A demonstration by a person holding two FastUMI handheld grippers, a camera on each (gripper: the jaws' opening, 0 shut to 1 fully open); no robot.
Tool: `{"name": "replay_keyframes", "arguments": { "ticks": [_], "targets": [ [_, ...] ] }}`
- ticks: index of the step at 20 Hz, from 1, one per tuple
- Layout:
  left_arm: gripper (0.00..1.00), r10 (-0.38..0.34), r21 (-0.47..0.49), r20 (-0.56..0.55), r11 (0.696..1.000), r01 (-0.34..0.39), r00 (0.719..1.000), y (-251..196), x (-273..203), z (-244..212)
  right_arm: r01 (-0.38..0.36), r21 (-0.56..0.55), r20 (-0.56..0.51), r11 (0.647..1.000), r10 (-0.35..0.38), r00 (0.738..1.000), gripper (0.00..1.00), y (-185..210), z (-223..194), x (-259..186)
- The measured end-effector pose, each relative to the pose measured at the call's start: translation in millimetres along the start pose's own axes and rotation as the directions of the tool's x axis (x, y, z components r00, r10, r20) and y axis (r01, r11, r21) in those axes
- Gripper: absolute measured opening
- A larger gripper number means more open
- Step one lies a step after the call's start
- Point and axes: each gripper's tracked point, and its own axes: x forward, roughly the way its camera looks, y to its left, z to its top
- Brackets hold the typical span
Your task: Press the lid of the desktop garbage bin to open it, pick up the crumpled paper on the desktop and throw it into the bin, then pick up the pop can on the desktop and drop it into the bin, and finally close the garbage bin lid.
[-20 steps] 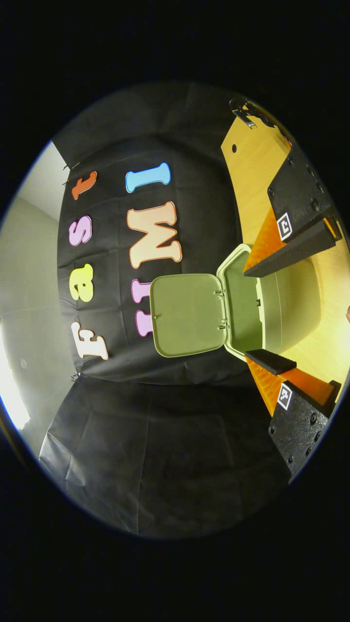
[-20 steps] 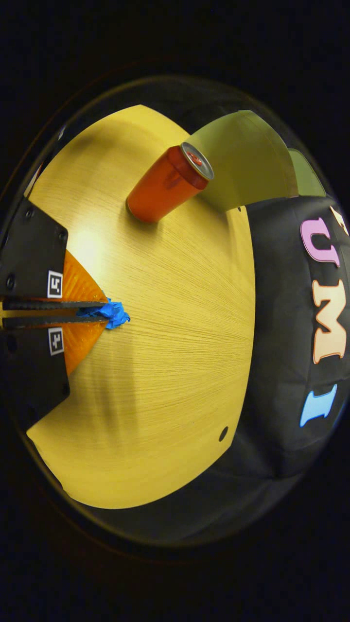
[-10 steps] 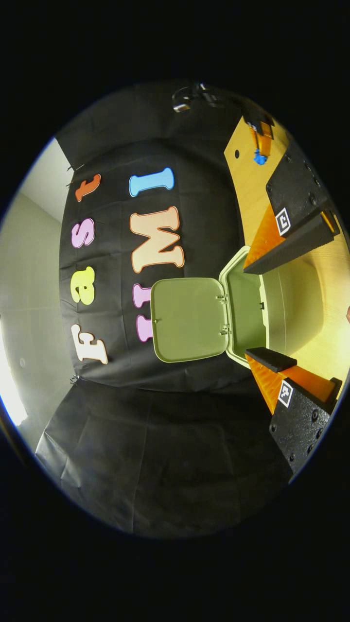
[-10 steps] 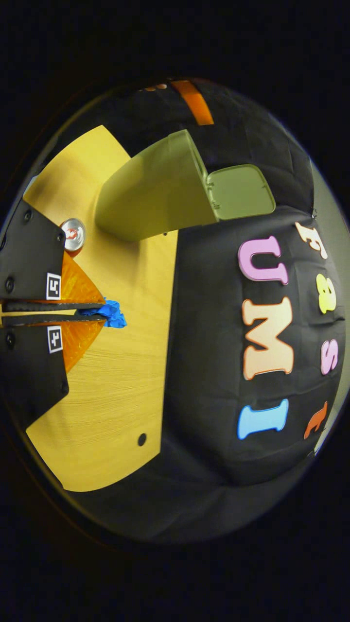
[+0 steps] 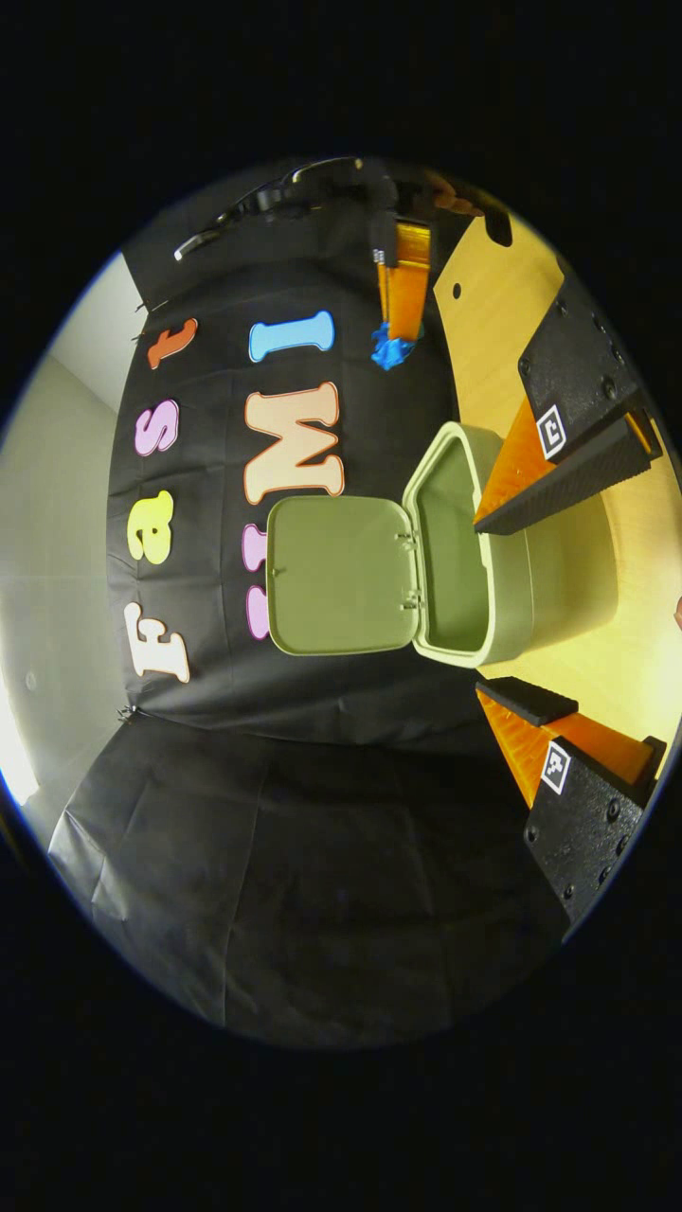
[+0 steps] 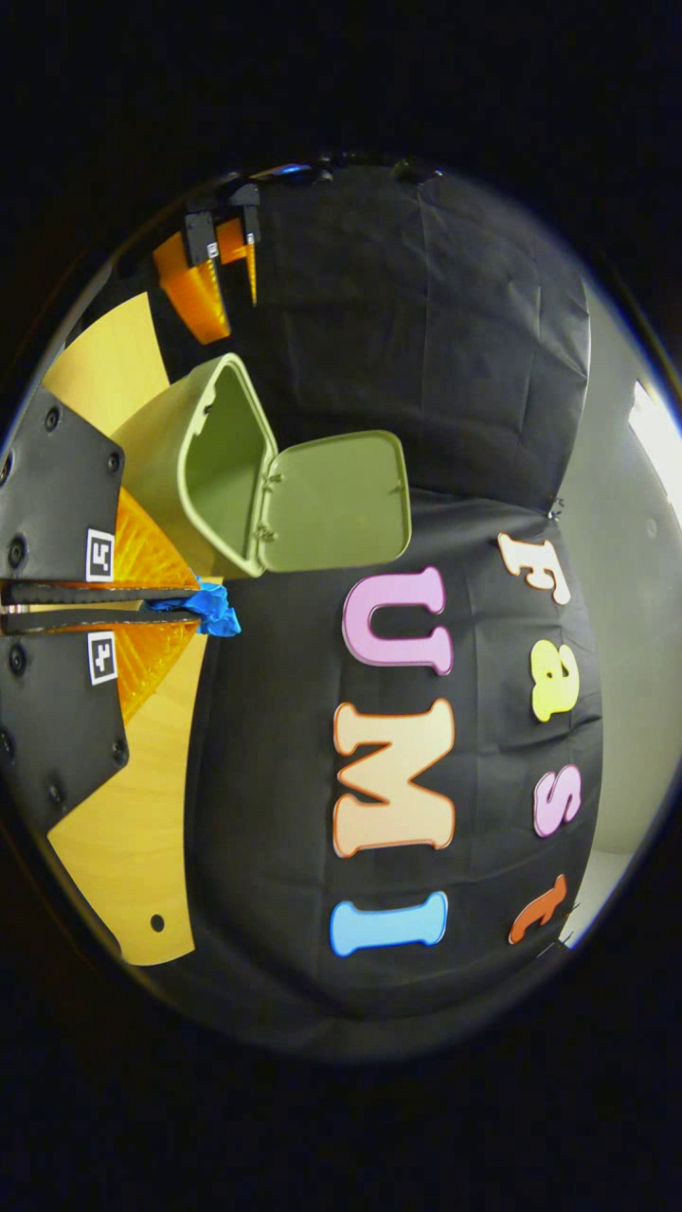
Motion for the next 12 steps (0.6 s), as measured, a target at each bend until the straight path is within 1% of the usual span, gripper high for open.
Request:
{"name": "replay_keyframes", "arguments": {
  "ticks": [3, 6, 8, 9, 10, 12],
  "targets": [
    [0.92, 0.001, -0.002, -0.024, 1.000, -0.001, 1.000, 15.5, -1.4, -11.0, -0.062, -0.017, 0.019, 0.998, 0.063, 0.998, 0.05, 45.8, 12.1, 23.3],
    [0.92, -0.011, 0.001, -0.035, 1.000, 0.011, 0.999, 27.4, -4.4, -18.4, -0.101, -0.012, 0.008, 0.995, 0.101, 0.995, 0.05, 76.9, 8.8, 44.2],
    [0.92, -0.036, 0.001, -0.048, 0.999, 0.036, 0.998, 30.8, -8.7, -24.7, -0.101, -0.007, -0.008, 0.995, 0.101, 0.995, 0.05, 90.8, 4.0, 59.4],
    [0.92, -0.073, -0.003, -0.061, 0.997, 0.072, 0.996, 27.3, -9.3, -29.1, -0.102, -0.004, -0.029, 0.995, 0.102, 0.994, 0.09, 95.2, 0.6, 65.3],
    [0.92, -0.111, -0.007, -0.065, 0.994, 0.111, 0.992, 22.0, -11.1, -31.0, -0.113, 0.007, -0.046, 0.994, 0.114, 0.992, 0.31, 101.2, -2.2, 67.2],
    [0.92, -0.182, -0.011, -0.072, 0.983, 0.182, 0.981, 7.6, -11.0, -33.7, -0.086, 0.026, -0.035, 0.996, 0.087, 0.996, 0.74, 90.3, 2.9, 62.6]
  ]
}}
